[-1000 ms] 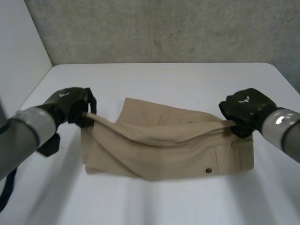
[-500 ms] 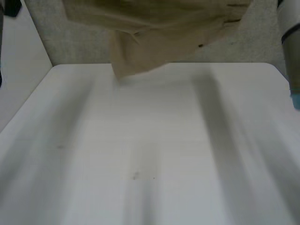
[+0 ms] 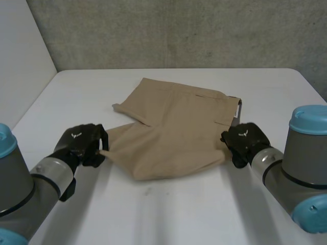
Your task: Fold the shorts.
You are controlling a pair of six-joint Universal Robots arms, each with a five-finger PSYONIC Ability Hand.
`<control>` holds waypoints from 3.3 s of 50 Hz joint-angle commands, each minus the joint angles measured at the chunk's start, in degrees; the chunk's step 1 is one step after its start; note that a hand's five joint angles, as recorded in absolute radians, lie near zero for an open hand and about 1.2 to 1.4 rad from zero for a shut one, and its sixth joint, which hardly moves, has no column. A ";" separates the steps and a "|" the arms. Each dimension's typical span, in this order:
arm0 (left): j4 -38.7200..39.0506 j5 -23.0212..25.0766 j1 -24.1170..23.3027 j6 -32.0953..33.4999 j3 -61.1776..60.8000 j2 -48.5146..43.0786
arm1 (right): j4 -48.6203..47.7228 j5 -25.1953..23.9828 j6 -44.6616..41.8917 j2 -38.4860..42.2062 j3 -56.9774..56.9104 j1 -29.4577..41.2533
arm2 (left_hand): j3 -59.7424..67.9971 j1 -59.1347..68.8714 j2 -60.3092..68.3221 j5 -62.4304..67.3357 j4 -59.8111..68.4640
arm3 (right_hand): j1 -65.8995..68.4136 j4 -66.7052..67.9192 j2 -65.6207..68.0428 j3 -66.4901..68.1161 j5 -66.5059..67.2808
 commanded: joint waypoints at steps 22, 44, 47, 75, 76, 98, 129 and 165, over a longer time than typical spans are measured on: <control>-40.04 13.47 2.30 8.01 0.42 39.01 | 37.82 -2.88 -18.31 -35.26 11.53 -3.08 | 11.66 14.80 11.17 14.42 11.53 | 24.61 11.66 12.47 12.22 13.46; -20.44 6.72 -0.58 8.36 28.86 -11.15 | 20.78 -7.56 -11.47 -8.65 -1.99 -9.94 | 11.66 14.80 11.17 14.42 11.53 | 24.61 11.66 12.47 12.22 13.46; -20.35 2.07 -3.13 8.80 39.82 -20.53 | 18.15 -5.09 -9.71 -4.95 -4.98 -9.77 | 11.66 14.80 11.17 14.42 11.53 | 24.61 11.66 12.47 12.22 13.46; -14.12 -2.69 -6.92 17.15 79.52 -56.87 | 7.33 4.49 -10.32 16.68 -22.65 -5.81 | 11.66 14.80 11.17 14.42 11.53 | 24.61 11.66 12.47 12.22 13.46; -13.77 -2.61 -7.01 17.15 79.26 -56.87 | 7.15 4.49 -10.32 16.68 -22.83 -5.81 | 11.66 14.80 11.17 14.42 11.53 | 24.61 11.66 12.47 12.22 13.46; -0.84 2.31 -9.20 16.97 61.59 -43.43 | 1.35 -2.79 3.12 11.23 -20.37 -8.62 | -50.22 -47.08 -50.71 -47.46 -50.35 | -38.92 -51.87 -51.06 -51.31 -50.07; -1.90 -1.46 -7.01 20.58 71.17 -53.37 | -11.48 -0.61 1.99 17.30 -22.04 -10.64 | -48.87 -45.74 -49.37 -46.12 -49.01 | -34.54 -47.49 -46.68 -46.92 -45.69; -1.63 -3.75 -7.45 4.84 10.09 -0.98 | -7.34 -6.76 7.79 -8.92 19.53 -11.96 | -53.58 -50.44 -54.08 -50.83 -53.72 | -12.18 -25.13 -24.32 -24.57 -23.33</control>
